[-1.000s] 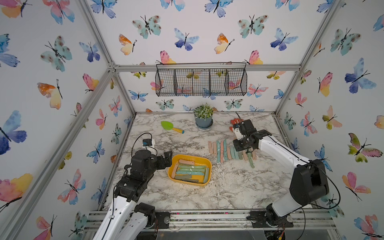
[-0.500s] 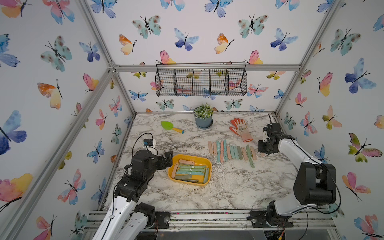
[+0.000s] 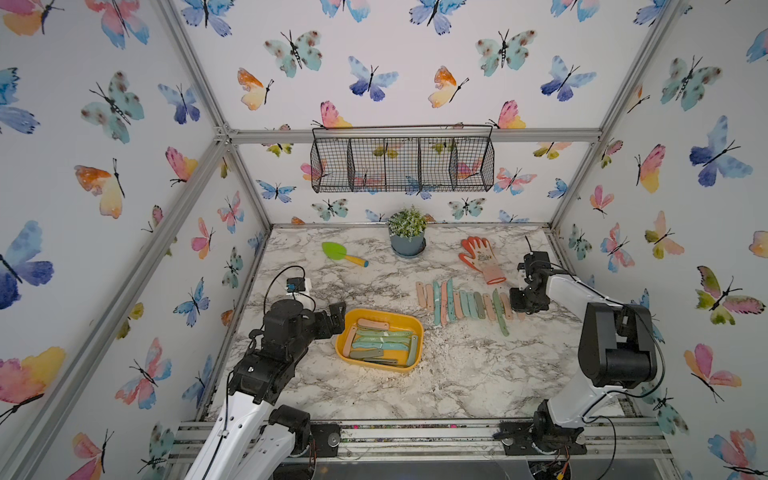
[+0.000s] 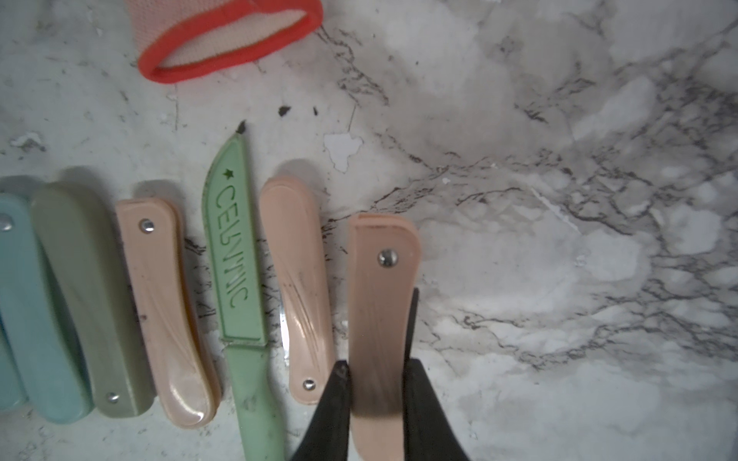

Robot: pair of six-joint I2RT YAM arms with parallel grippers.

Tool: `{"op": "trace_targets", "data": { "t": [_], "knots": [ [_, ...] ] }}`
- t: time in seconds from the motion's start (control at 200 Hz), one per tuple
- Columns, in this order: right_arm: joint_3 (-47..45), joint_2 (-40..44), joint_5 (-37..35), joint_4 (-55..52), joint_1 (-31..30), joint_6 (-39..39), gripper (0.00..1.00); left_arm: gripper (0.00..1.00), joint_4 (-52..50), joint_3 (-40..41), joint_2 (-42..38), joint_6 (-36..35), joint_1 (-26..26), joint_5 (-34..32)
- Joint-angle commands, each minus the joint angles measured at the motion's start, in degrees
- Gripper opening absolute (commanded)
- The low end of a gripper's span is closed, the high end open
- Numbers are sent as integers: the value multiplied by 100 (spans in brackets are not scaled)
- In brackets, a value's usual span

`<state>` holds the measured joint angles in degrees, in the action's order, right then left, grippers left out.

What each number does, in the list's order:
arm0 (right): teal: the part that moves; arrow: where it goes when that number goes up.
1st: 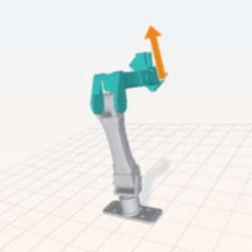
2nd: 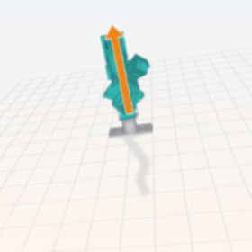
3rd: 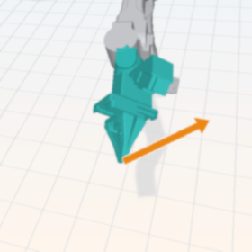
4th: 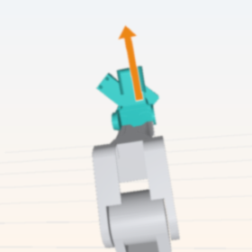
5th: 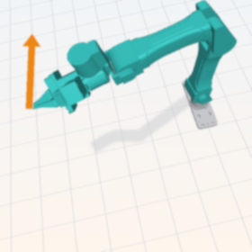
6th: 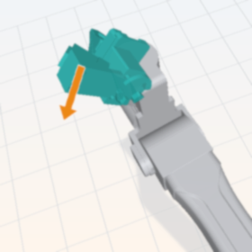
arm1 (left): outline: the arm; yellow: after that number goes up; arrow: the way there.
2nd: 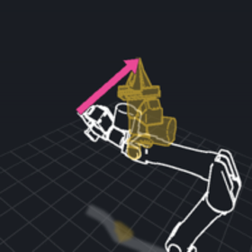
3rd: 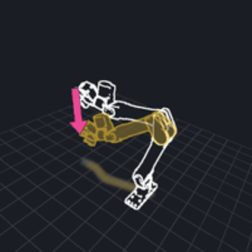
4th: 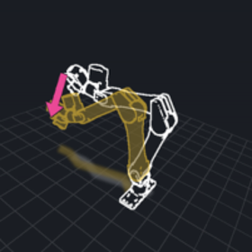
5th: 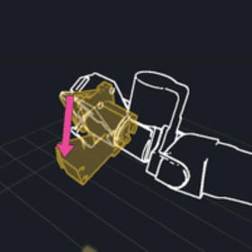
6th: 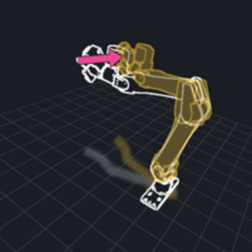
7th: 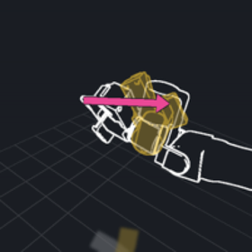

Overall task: Take the fruit knife out of the storage box
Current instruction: Place the fruit knife at the center of the board.

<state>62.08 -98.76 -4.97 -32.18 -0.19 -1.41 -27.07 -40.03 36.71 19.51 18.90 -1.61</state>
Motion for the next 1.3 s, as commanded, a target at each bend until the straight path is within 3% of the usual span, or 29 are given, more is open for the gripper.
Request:
{"op": "trace_targets", "data": {
  "t": [0.0,0.606,1.292],
  "knots": [
    [85,-160,-54,40,36,65,21,98,18,17,-10,-26,35,-95],
    [208,-505,-16,164,36,73,21,98,0,13,38,-24,31,-155],
    [224,-506,-37,158,36,45,29,98,-3,0,56,-10,35,-166]
  ]
}}
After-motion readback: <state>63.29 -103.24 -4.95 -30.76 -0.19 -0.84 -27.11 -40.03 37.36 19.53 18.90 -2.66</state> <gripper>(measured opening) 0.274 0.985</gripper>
